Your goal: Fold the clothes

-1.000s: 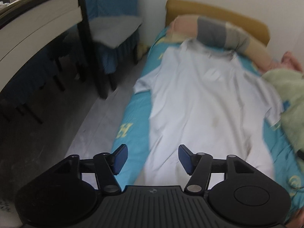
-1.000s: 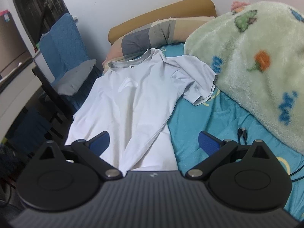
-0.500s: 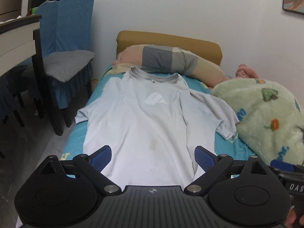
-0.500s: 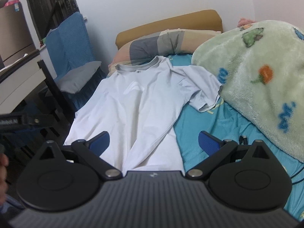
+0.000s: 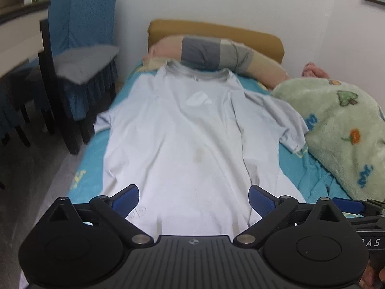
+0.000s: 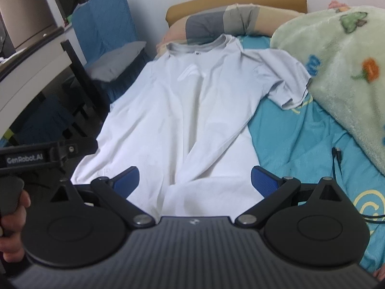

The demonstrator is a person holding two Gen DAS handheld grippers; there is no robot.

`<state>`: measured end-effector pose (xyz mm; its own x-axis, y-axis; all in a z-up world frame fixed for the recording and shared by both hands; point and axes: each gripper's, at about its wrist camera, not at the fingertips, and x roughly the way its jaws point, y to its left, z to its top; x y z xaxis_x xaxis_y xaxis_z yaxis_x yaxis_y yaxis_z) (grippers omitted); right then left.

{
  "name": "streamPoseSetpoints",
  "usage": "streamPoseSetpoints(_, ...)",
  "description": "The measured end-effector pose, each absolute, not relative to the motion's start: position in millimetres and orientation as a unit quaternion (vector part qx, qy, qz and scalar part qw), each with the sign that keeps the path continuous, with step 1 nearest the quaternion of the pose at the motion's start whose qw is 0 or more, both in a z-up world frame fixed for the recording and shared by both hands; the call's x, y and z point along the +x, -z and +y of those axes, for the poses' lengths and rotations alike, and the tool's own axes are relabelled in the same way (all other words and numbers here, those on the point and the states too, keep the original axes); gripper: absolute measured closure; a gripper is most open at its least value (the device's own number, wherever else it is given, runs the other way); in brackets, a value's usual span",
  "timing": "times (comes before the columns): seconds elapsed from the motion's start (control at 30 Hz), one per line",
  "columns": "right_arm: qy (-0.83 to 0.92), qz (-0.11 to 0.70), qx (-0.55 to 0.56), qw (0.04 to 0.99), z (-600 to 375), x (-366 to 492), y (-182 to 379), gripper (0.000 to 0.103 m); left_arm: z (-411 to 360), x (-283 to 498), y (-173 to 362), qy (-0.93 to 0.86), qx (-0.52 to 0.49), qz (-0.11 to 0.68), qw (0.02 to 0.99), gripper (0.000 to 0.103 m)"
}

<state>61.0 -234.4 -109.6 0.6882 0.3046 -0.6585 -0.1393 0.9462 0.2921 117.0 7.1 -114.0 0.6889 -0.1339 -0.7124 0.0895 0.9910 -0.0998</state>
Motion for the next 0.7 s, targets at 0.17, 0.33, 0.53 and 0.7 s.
streamPoseSetpoints(0.17,-0.126,0.397,0.117,0.902,-232,62,117,0.002,22,120,125,0.053,-0.070,0.419,0.904,0.004)
streamPoseSetpoints(0.33,-0.129,0.411,0.122,0.894,-229,63,123,0.002,27,119,127,0.046,-0.087,0.427,0.899,0.004)
streamPoseSetpoints(0.53,-0.130,0.424,0.128,0.887,-228,62,129,0.002,25,115,125,0.043,-0.092,0.428,0.898,0.004)
streamPoseSetpoints(0.7,-0.129,0.430,0.139,0.883,-232,63,132,0.002,22,114,124,0.040,-0.090,0.427,0.899,0.004)
